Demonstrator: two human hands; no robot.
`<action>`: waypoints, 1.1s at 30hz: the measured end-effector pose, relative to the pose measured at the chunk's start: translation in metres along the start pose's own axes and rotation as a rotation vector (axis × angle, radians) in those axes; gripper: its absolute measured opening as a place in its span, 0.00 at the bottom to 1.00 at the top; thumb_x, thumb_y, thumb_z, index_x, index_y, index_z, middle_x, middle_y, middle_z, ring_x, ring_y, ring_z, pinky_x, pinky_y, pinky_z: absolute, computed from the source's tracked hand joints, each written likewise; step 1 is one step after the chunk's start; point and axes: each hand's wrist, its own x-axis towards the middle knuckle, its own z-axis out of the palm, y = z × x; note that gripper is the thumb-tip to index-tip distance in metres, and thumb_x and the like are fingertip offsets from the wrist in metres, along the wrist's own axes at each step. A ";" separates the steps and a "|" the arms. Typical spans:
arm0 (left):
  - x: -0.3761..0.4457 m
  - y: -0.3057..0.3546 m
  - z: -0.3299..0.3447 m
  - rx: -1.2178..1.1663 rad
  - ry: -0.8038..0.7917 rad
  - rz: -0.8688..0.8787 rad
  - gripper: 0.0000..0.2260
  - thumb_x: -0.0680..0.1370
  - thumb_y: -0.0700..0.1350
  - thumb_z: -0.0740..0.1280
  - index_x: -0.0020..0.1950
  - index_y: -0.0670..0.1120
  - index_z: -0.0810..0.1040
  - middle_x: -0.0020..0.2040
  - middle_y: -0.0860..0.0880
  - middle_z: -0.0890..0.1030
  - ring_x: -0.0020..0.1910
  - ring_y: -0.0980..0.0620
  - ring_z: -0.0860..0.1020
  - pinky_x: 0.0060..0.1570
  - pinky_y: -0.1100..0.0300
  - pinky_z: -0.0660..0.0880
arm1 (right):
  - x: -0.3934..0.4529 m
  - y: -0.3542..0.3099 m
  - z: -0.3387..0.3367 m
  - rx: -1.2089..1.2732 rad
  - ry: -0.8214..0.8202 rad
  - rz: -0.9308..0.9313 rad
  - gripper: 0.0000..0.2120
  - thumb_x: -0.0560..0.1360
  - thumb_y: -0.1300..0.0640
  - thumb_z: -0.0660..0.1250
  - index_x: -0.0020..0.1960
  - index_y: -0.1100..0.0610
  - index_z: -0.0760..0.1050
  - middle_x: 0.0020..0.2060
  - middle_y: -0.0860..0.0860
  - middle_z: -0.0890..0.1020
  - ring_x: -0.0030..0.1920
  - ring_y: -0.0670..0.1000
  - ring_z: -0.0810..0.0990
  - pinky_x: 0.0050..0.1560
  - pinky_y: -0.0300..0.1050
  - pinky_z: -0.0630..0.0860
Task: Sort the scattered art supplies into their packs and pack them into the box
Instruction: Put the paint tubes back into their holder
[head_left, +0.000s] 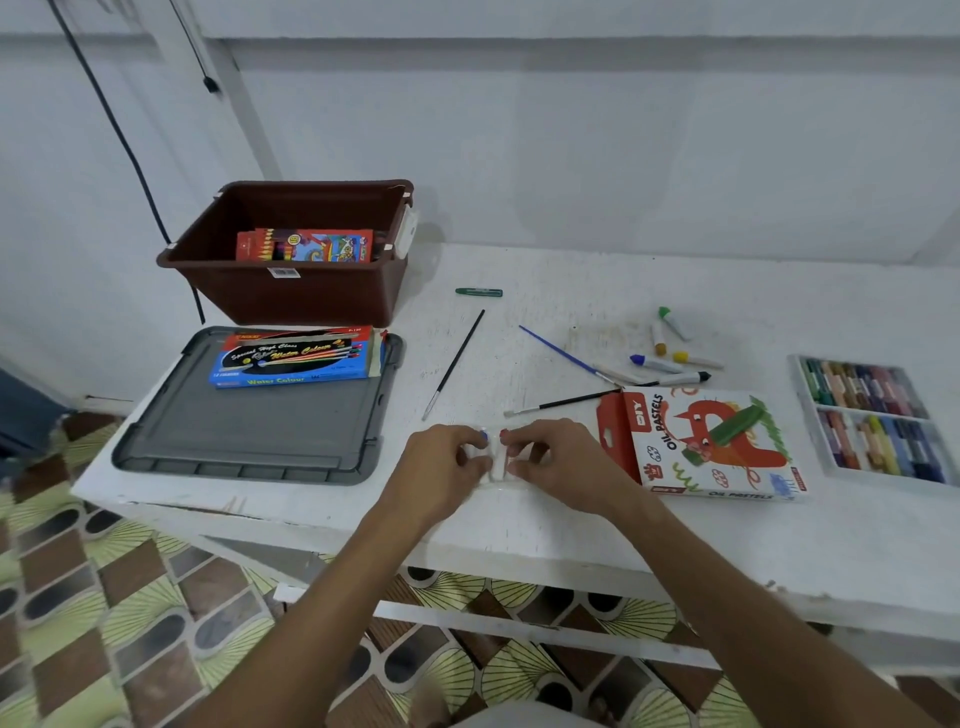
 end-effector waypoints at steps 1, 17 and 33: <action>0.000 -0.001 0.000 -0.003 0.001 0.006 0.11 0.76 0.47 0.70 0.58 0.49 0.81 0.32 0.55 0.76 0.28 0.61 0.71 0.29 0.75 0.65 | -0.001 0.001 0.001 0.011 0.011 -0.004 0.13 0.72 0.60 0.71 0.57 0.54 0.80 0.46 0.44 0.82 0.40 0.44 0.77 0.42 0.27 0.70; 0.008 -0.005 -0.014 0.053 -0.138 0.035 0.17 0.75 0.49 0.71 0.64 0.51 0.78 0.39 0.51 0.80 0.33 0.58 0.74 0.32 0.71 0.66 | 0.001 0.000 0.016 -0.090 0.030 -0.066 0.19 0.76 0.53 0.67 0.65 0.55 0.75 0.52 0.48 0.76 0.46 0.41 0.69 0.50 0.33 0.64; 0.013 -0.006 -0.021 0.112 -0.172 0.105 0.15 0.74 0.51 0.71 0.60 0.51 0.80 0.35 0.55 0.76 0.32 0.58 0.73 0.32 0.70 0.65 | 0.008 0.004 0.012 -0.072 -0.025 -0.028 0.22 0.73 0.49 0.70 0.66 0.44 0.73 0.50 0.48 0.68 0.48 0.43 0.67 0.52 0.36 0.65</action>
